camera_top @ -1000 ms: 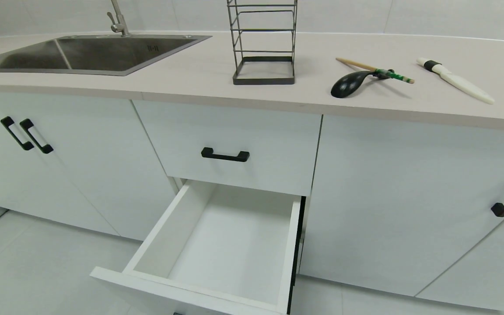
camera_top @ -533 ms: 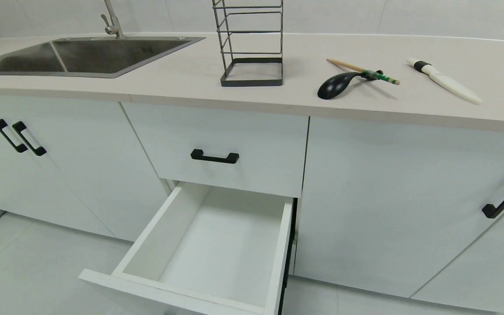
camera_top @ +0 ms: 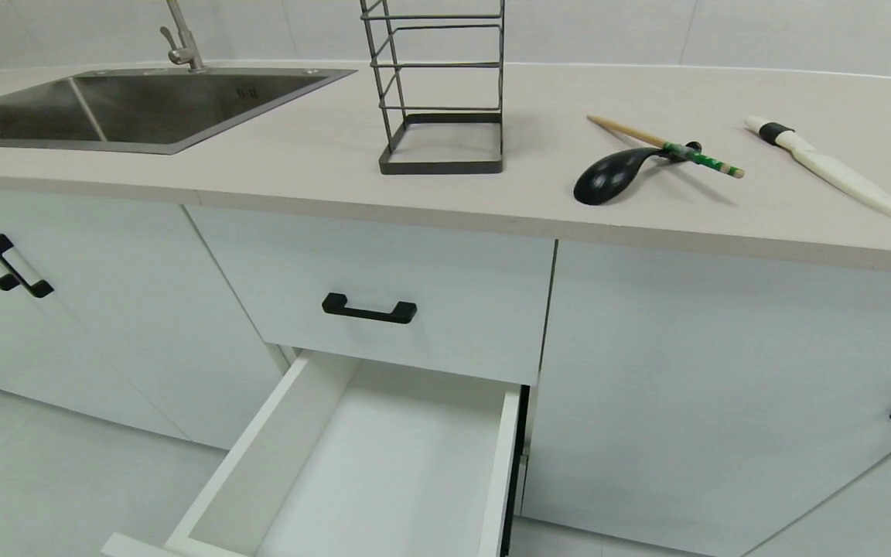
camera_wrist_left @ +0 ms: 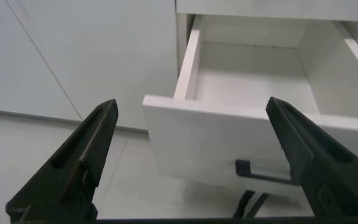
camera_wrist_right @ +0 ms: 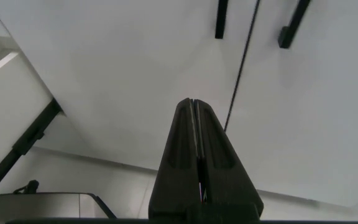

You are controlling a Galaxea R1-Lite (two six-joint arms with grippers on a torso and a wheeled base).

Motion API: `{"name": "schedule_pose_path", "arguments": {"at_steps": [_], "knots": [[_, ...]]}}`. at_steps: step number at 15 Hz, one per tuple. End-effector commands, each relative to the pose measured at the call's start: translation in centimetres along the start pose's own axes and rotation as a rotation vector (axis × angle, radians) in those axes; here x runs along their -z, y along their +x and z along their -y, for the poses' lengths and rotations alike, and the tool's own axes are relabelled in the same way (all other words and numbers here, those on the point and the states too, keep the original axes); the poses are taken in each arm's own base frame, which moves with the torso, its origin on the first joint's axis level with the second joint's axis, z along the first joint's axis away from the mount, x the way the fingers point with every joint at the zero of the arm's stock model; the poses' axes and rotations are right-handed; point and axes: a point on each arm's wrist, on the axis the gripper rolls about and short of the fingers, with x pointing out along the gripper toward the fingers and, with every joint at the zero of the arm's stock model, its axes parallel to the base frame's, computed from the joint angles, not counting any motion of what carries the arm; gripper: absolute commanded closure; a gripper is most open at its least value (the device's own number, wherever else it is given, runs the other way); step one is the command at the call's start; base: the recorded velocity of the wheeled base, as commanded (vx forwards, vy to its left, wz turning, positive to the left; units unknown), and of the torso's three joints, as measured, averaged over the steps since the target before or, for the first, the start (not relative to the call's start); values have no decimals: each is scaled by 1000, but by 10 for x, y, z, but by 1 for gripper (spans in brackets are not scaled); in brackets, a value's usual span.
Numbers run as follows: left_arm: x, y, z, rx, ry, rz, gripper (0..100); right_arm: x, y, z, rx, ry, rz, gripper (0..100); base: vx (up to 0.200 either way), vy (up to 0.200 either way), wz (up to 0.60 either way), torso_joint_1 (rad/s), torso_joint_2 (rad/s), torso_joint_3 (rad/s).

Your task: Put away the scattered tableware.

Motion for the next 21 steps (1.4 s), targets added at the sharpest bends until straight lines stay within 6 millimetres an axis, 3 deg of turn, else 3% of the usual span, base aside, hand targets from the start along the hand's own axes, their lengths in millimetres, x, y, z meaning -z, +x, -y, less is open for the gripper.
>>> {"name": "schedule_pose_path", "arguments": {"at_steps": [1,10,16,21], "knots": [[0,0,0,-1,0,0,0,0,0,0,-1,-2,0,100,0,0,0,0,0,0],[0,0,0,-1,0,0,0,0,0,0,-1,-3,0,100,0,0,0,0,0,0],[0,0,0,-1,-1,0,0,0,0,0,-2,-3,0,100,0,0,0,217,-143,-109],[0,0,0,-1,-1,0,0,0,0,0,-2,-2,0,100,0,0,0,207,-603,-205]]}}
